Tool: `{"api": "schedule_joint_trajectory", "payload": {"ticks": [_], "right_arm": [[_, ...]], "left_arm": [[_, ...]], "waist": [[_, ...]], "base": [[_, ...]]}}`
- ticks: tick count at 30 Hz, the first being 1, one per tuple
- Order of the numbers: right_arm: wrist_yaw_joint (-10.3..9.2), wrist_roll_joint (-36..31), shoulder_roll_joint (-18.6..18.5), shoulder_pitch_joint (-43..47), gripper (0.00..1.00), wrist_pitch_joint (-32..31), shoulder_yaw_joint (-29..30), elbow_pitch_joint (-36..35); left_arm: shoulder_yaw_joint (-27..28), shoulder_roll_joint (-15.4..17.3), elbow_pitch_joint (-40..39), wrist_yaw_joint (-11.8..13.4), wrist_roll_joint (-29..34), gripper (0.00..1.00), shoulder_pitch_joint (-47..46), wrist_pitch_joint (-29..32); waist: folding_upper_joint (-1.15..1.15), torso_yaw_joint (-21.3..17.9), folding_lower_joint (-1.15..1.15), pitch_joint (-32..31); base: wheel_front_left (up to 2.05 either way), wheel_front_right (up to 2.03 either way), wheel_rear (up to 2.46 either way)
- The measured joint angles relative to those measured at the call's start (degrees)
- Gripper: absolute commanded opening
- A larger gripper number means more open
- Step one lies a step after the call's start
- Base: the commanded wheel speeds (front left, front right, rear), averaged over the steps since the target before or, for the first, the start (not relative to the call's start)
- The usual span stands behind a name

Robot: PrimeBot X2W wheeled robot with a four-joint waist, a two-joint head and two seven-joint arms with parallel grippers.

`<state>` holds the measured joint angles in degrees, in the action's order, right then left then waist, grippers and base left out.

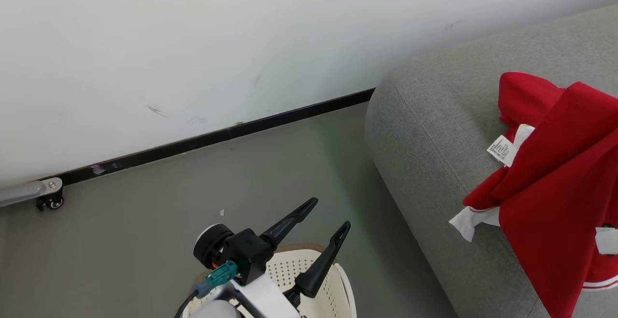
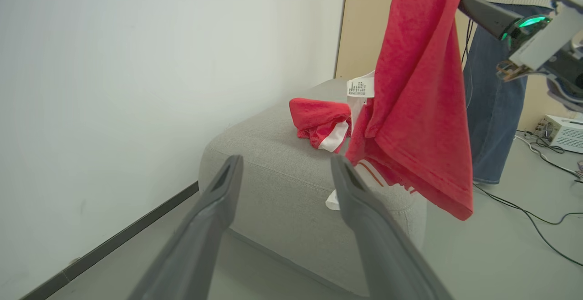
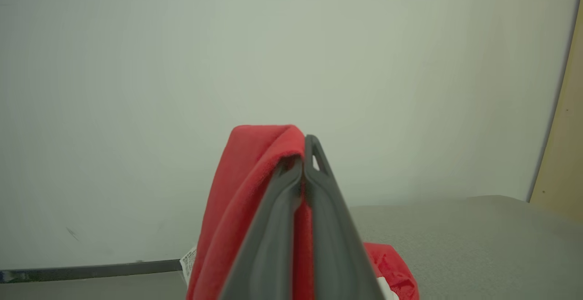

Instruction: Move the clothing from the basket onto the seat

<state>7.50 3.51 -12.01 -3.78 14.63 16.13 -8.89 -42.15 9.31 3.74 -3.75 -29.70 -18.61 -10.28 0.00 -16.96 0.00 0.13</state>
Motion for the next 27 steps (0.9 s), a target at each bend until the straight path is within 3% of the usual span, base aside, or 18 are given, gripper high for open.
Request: {"api": "schedule_joint_trajectory", "payload": {"ticks": [22, 27], "right_arm": [[0.00, 1.5, -0.8, -0.4, 0.00, 0.0, -2.5, 0.7], [0.00, 3.5, -2.8, -6.5, 0.00, 0.0, -3.8, 2.8]], "left_arm": [[-0.6, -0.1, -1.6, 0.6, 0.6, 1.00, 0.5, -0.4], [-0.5, 0.0, -2.5, 1.1, 0.6, 1.00, 0.5, -0.3]], "waist": [[0.00, 1.5, 0.00, 0.8], [0.00, 2.5, 0.00, 1.4]], "base": [[0.00, 0.00, 0.00], [0.00, 0.00, 0.00]]}}
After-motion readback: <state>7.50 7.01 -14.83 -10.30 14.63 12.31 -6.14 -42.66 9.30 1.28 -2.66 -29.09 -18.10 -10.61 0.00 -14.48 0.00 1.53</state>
